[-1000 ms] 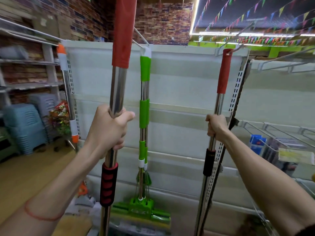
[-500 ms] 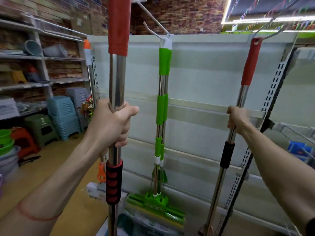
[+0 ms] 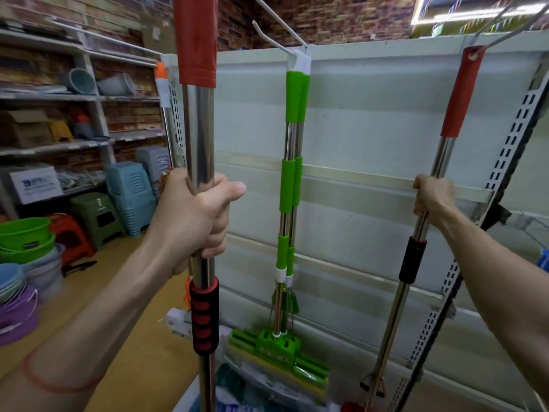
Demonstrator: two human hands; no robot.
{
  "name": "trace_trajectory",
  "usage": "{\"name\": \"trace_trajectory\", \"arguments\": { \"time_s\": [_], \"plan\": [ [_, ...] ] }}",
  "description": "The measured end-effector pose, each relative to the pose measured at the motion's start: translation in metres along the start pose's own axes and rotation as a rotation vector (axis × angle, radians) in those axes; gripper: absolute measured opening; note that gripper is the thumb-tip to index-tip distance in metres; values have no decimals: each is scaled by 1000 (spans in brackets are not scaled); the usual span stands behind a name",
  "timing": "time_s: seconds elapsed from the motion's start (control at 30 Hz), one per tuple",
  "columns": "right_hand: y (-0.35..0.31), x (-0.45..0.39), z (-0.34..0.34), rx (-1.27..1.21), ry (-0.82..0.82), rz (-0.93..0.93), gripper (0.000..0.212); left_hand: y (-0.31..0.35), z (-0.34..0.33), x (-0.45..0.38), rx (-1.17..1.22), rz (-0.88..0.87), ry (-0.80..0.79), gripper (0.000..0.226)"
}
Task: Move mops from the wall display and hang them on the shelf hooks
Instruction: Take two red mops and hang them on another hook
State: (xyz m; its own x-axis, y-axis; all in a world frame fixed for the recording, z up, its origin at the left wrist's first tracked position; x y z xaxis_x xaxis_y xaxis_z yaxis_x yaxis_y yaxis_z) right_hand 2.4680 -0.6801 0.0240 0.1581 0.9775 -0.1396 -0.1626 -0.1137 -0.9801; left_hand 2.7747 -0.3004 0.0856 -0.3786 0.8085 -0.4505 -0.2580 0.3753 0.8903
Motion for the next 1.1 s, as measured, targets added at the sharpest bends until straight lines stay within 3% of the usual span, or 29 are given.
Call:
{"name": "trace_trajectory", "arguments": {
  "time_s": [0.4, 0.63, 0.73, 0.83, 0.97, 1.1],
  "plan": [
    [-4, 3, 9, 63, -38, 21, 17, -11, 0, -7, 4, 27, -15, 54],
    [-19, 36, 26, 465, -60, 109, 32, -28, -1, -10, 29, 63, -51, 52],
    [-35, 63, 37, 714, 25, 183, 48, -33, -6, -9, 43, 73, -69, 49],
    [-57, 95, 41, 764, 118, 287, 49, -36, -16, -6, 51, 68, -110, 49],
    [-103, 174, 12, 606, -115, 504, 35, -39, -35, -1, 62, 72, -162, 49],
    [-136, 259, -16, 345, -371, 590, 38, -41, -56, 6, 99, 73, -224, 50]
  ]
}}
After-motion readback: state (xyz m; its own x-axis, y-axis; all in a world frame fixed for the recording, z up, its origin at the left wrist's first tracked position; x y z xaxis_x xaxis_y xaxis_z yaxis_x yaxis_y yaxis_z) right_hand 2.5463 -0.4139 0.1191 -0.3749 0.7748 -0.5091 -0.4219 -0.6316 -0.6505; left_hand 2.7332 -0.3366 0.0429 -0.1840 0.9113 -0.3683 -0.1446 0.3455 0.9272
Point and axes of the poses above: each hand's wrist, its own x-axis away from the middle knuckle, its own z-axis out of the back of the hand, y = z × x, the point moved 7 cm from there along -x, towards the middle knuckle
